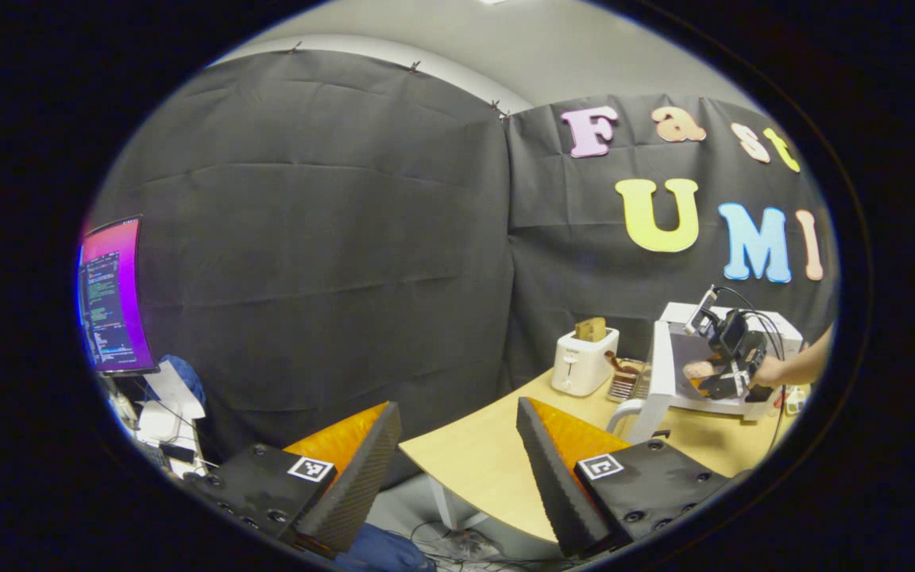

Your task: Open the microwave oven with the left hand, put the food in, and close the microwave oven.

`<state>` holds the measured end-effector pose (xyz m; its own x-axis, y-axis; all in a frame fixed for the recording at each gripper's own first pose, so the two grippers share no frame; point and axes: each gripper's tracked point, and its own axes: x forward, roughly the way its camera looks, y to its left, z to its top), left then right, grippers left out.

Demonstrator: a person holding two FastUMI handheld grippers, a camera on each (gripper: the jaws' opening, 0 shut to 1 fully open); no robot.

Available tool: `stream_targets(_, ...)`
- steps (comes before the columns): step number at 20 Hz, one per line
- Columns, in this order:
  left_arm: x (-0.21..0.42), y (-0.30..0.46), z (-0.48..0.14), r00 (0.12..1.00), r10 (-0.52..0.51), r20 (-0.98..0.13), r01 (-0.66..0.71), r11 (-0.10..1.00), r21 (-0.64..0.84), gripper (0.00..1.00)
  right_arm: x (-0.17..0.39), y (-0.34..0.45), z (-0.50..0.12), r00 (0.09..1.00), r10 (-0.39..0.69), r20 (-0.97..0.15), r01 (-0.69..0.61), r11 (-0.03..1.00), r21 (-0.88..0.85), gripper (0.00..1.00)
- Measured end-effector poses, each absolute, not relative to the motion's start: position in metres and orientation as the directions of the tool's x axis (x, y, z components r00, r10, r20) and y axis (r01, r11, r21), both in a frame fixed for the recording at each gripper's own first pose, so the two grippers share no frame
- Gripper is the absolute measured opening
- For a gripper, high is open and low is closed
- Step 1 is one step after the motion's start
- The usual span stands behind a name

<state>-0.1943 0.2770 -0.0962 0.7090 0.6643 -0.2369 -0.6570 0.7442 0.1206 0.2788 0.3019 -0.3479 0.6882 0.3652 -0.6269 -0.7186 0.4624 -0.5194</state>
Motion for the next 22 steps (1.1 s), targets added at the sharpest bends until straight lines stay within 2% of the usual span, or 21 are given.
stream_targets(3, -0.192, 0.277, -0.093, 0.702, 0.67, -0.24, -0.657, 0.74, 0.143, 0.96, 0.292, 0.295, -0.359, 0.707, 0.323, -0.629, -0.695, 0.482, -0.534, 0.69)
stream_targets(4, -0.191, 0.276, -0.092, 0.703, 0.669, -0.24, -0.656, 0.741, 0.144, 0.96, 0.294, 0.293, -0.364, 0.706, 0.316, -0.634, -0.695, 0.481, -0.534, 0.66)
stream_targets(7, -0.181, 0.273, -0.092, 0.708, 0.664, -0.243, -0.648, 0.746, 0.152, 0.96, 0.294, 0.29, -0.375, 0.691, 0.307, -0.654, -0.708, 0.471, -0.527, 0.73)
stream_targets(10, -0.171, 0.27, -0.088, 0.722, 0.65, -0.235, -0.633, 0.759, 0.154, 0.97, 0.292, 0.288, -0.366, 0.714, 0.312, -0.627, -0.693, 0.438, -0.572, 0.79)
stream_targets(11, -0.17, 0.269, -0.086, 0.726, 0.648, -0.231, -0.631, 0.761, 0.152, 0.96, 0.293, 0.29, -0.364, 0.717, 0.319, -0.619, -0.691, 0.434, -0.577, 0.82)
stream_targets(12, -0.169, 0.268, -0.086, 0.731, 0.644, -0.226, -0.628, 0.764, 0.147, 0.96, 0.288, 0.289, -0.358, 0.719, 0.323, -0.616, -0.69, 0.438, -0.576, 0.99)
stream_targets(14, -0.167, 0.266, -0.085, 0.742, 0.634, -0.22, -0.619, 0.773, 0.139, 0.96, 0.281, 0.29, -0.353, 0.717, 0.326, -0.616, -0.689, 0.466, -0.555, 0.96)
stream_targets(19, -0.157, 0.263, -0.084, 0.785, 0.582, -0.212, -0.569, 0.813, 0.124, 0.96, 0.248, 0.28, -0.317, 0.74, 0.351, -0.574, -0.663, 0.524, -0.534, 0.97)
stream_targets(22, -0.145, 0.261, -0.089, 0.818, 0.535, -0.21, -0.523, 0.845, 0.113, 0.96, 0.226, 0.269, -0.283, 0.76, 0.362, -0.54, -0.634, 0.597, -0.492, 0.97)
